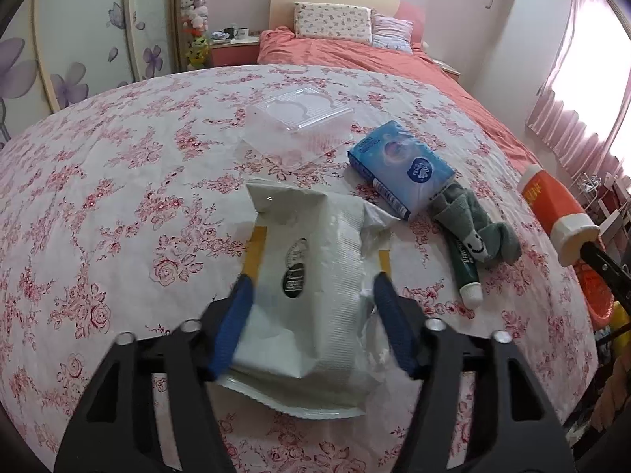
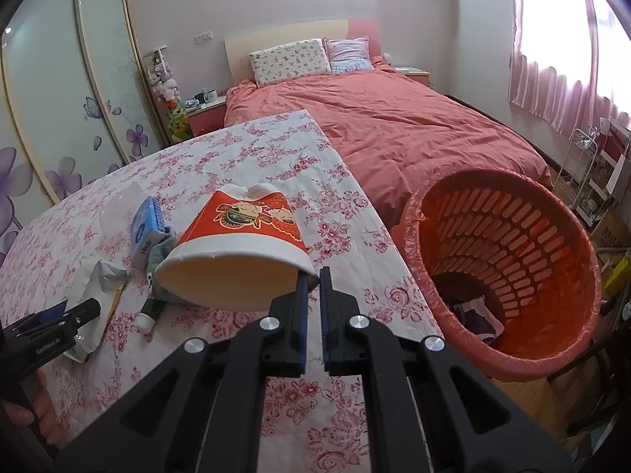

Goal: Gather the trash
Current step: 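Close the left gripper on the white wet-wipes pack, then carry the wipes pack and paper cup over the orange basket and open both grippers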

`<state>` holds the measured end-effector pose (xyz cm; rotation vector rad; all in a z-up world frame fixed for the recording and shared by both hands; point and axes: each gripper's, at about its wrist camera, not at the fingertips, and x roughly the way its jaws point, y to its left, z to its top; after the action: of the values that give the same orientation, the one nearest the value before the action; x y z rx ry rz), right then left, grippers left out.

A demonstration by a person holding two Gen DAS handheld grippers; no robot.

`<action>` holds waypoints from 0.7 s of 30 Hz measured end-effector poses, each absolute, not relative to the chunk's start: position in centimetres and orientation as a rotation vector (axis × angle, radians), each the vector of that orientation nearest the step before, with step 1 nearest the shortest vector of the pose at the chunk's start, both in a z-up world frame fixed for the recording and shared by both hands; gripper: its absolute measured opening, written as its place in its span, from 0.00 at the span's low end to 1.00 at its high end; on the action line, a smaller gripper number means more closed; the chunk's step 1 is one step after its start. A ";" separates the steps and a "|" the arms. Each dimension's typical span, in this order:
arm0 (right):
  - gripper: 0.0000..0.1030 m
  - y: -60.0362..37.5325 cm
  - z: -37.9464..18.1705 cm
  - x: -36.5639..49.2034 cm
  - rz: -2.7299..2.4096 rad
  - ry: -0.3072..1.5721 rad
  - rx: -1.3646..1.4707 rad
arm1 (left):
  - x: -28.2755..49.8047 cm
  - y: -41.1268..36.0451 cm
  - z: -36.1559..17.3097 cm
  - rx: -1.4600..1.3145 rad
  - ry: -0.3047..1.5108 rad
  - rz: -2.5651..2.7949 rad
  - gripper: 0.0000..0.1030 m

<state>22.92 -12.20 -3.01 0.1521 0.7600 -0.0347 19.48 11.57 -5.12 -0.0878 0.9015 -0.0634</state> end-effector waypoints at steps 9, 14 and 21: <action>0.06 -12.4 -2.2 22.2 -0.031 0.737 0.171 | 18.9 11.6 -3.6 -0.087 0.836 -0.072 0.14; 0.06 -13.0 -0.8 21.3 -0.033 0.694 0.190 | 18.7 10.8 -1.6 -0.093 0.789 -0.088 0.13; 0.06 -15.1 1.6 19.3 -0.062 0.619 0.240 | 18.2 8.1 1.3 -0.095 0.731 -0.150 0.13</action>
<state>19.29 -15.07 1.63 0.2399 0.6191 -0.0624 18.16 8.06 1.34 -0.0953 0.7311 -0.1499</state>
